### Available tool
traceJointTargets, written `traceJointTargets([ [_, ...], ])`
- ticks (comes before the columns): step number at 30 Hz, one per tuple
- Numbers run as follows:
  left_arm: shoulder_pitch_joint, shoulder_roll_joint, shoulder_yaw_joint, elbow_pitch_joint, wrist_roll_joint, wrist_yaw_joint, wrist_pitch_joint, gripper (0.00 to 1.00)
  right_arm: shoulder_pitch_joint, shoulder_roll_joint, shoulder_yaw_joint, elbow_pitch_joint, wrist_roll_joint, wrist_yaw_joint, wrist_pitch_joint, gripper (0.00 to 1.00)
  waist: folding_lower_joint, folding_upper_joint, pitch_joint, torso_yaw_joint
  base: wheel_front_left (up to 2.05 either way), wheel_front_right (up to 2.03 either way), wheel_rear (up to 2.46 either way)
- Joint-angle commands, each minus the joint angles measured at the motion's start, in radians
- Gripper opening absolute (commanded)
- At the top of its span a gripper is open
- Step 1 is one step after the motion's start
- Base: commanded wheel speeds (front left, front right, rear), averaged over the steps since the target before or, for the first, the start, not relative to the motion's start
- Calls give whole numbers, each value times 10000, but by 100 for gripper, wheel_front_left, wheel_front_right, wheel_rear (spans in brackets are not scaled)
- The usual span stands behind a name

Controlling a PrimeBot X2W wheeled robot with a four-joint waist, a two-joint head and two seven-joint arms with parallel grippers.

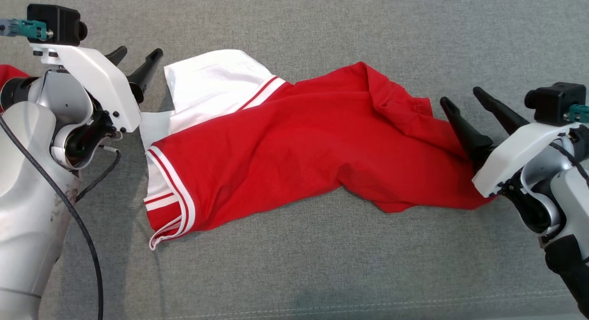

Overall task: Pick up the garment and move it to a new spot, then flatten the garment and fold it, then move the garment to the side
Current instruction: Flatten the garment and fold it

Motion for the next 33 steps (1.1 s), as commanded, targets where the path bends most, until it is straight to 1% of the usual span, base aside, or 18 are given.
traceJointTargets([
  [1, -587, 440, 301, -49, -86, -118, 84, 100, -140, -234, 347, -135, 176, 46, -89, 100, 1, 0, 140, -24, 0, 0, 0],
  [7, -988, 360, 254, 392, -466, -405, 441, 100, -725, -366, 1396, 99, 637, 46, -183, 100, 1, 0, 418, -18, 0, 0, 0],
  [8, -988, 360, 254, 392, -466, -405, 441, 100, -725, -366, 1396, 99, 637, 46, -183, 100, 1, 0, 418, -18, 0, 0, 0],
  [12, -1169, 379, 164, 638, -671, -520, 756, 100, -1103, -437, 2014, 199, 935, 46, -203, 100, 1, 0, 513, -24, 0, 0, 0],
  [16, -1243, 370, 156, 831, -1086, -612, 1118, 100, -1377, -463, 2452, 313, 1212, 46, -274, 100, 1, 0, 579, -79, 0, 0, 0],
  [25, -1484, 505, 32, 1318, -1699, -683, 1851, 100, -1881, -427, 3314, 588, 1738, 46, -438, 100, 1, 0, 637, -209, 0, 0, 0],
  [33, -1681, 581, -150, 1814, -1881, -698, 1969, 100, -2312, -326, 3944, 861, 2114, 46, -667, 100, 1, 0, 668, -327, 0, 0, 0],
])
